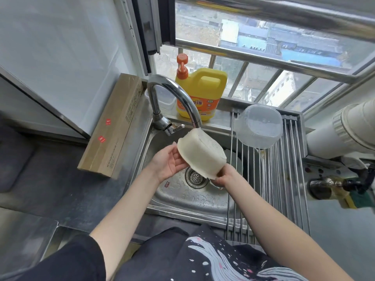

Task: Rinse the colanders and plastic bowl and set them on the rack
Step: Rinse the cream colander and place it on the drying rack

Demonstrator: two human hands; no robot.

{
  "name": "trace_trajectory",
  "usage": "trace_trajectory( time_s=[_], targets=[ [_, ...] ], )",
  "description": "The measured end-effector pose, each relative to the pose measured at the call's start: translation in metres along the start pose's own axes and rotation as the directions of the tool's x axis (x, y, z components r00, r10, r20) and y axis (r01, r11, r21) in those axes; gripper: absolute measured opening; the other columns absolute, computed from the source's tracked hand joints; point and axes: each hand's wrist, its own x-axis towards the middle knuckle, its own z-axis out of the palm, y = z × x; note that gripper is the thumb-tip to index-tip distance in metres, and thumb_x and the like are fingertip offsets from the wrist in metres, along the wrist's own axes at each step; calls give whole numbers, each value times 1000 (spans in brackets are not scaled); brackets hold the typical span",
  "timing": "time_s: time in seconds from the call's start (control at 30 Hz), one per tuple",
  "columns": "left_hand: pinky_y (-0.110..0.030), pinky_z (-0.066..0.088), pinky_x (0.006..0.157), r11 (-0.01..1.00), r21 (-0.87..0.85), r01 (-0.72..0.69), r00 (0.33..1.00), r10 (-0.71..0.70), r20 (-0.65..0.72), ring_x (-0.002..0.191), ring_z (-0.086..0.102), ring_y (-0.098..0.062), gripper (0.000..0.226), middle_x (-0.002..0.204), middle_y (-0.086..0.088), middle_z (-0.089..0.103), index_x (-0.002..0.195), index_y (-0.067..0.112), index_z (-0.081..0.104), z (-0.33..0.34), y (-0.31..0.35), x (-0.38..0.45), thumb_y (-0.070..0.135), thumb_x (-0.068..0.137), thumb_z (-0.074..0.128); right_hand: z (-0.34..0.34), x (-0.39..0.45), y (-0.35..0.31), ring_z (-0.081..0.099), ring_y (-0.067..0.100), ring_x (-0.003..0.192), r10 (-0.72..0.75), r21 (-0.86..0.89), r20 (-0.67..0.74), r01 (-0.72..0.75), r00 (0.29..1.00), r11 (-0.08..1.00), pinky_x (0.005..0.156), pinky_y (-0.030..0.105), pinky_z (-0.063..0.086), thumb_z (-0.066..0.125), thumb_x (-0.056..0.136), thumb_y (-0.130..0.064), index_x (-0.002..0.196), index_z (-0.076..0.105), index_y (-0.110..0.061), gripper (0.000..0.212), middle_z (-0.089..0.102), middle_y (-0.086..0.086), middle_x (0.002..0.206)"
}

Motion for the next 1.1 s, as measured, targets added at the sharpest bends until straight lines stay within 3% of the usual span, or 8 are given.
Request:
trace_trajectory(
  time_s=[0.17,0.33,0.43,0.53,0.67,0.8,0.93,1.1],
  targets=[
    [-28,59,57,990,136,45,999,-41,-34,65,69,-13,43,74,-1,71,106,17,62,-13,-12,-2,47,100,31,-4,11,-6,70,25,67,17,-192,70,-3,997,981,69,41,57,51,94,-9,91,67,-5,17,71,7,89],
    [-31,59,69,964,266,-22,1000,18,17,76,67,-16,44,84,-4,70,114,15,61,-9,-16,-7,47,100,34,-7,23,-10,65,26,94,-19,-144,193,48,981,988,88,42,53,43,97,-29,110,64,-13,30,67,7,108],
    [-37,56,82,797,594,-112,992,126,17,100,64,-28,49,110,-17,68,116,17,61,0,-16,-11,50,99,30,-6,26,-17,62,31,97,-59,-101,271,89,961,991,87,48,50,33,97,-50,99,67,-14,49,69,12,103],
    [-34,56,85,702,689,-178,984,141,110,103,64,-27,48,111,-17,67,114,17,60,4,-19,-15,48,99,26,-1,22,-25,62,34,100,-137,-145,246,176,960,974,89,49,49,34,96,-56,102,69,-14,55,71,15,100],
    [-23,54,86,815,568,-114,989,41,140,102,63,-12,46,110,-2,66,120,20,54,-2,-24,-14,46,99,22,8,16,-37,62,31,104,-298,-210,227,345,927,915,96,43,45,31,98,-50,108,65,-11,53,68,15,109],
    [-40,53,88,888,460,-16,994,-34,100,120,56,-29,55,131,-13,57,135,17,41,-10,-23,-13,52,97,22,27,11,-42,61,19,71,-385,-546,283,478,878,688,78,35,44,47,91,-41,82,67,-18,31,69,-1,69],
    [-48,50,90,959,275,-68,998,68,11,121,53,-30,58,129,-13,59,139,11,42,-15,-24,-4,48,100,22,47,14,-44,52,19,69,-387,-701,351,513,853,496,69,34,37,55,81,-33,71,58,-23,15,58,-4,66],
    [-45,44,99,991,-110,-80,994,71,-78,117,56,-29,55,110,-12,68,114,11,62,-18,-16,6,51,99,29,56,10,-44,60,18,64,-260,-677,403,478,877,560,69,36,50,47,94,-39,87,59,-16,26,62,2,73]
  ],
)
